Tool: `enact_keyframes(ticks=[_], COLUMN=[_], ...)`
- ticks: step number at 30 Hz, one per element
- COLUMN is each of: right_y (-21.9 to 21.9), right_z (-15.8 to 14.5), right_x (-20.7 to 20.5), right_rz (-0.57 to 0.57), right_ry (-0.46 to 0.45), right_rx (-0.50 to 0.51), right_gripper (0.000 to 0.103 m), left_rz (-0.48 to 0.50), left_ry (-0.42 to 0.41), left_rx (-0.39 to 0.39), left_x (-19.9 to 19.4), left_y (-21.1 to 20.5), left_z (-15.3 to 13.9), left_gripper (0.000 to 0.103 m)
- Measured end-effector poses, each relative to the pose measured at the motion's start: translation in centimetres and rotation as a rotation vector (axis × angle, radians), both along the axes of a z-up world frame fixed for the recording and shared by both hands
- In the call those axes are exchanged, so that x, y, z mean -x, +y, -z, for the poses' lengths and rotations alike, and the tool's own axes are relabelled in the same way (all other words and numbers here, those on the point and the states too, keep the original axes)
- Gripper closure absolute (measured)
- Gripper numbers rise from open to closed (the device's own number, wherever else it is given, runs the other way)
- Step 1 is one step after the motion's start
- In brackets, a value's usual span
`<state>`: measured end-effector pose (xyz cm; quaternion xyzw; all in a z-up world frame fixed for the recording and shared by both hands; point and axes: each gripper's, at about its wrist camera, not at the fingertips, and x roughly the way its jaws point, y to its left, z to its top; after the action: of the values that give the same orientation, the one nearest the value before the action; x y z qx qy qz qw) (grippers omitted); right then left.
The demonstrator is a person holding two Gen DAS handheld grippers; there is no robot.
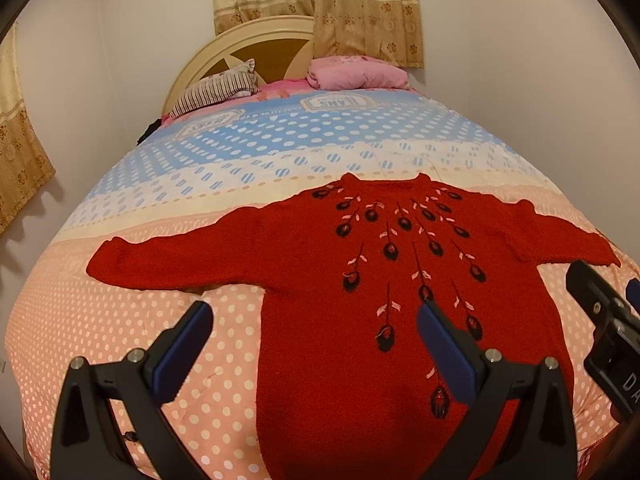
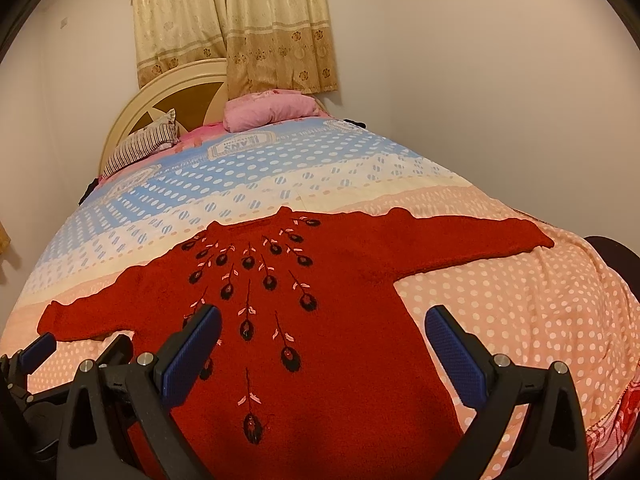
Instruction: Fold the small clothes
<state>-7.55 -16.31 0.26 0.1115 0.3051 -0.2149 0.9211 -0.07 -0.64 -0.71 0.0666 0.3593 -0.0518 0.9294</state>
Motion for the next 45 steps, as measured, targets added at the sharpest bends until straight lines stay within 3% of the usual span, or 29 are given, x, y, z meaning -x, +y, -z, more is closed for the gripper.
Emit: enact_keyframes(ticks=[45], right_y=[-0.32], right_z=[0.57], right_x=[-0.34], right_rz=[-0.003], right_ry=[0.019], right_rx=[0.007], right_gripper=[0.001], left_rz=[0.012], left_ry=[0.032], left_rx=[0.001], left_x=[-0.53], left_y=[-0.3], left_z=[0.94], left_gripper=[0.0])
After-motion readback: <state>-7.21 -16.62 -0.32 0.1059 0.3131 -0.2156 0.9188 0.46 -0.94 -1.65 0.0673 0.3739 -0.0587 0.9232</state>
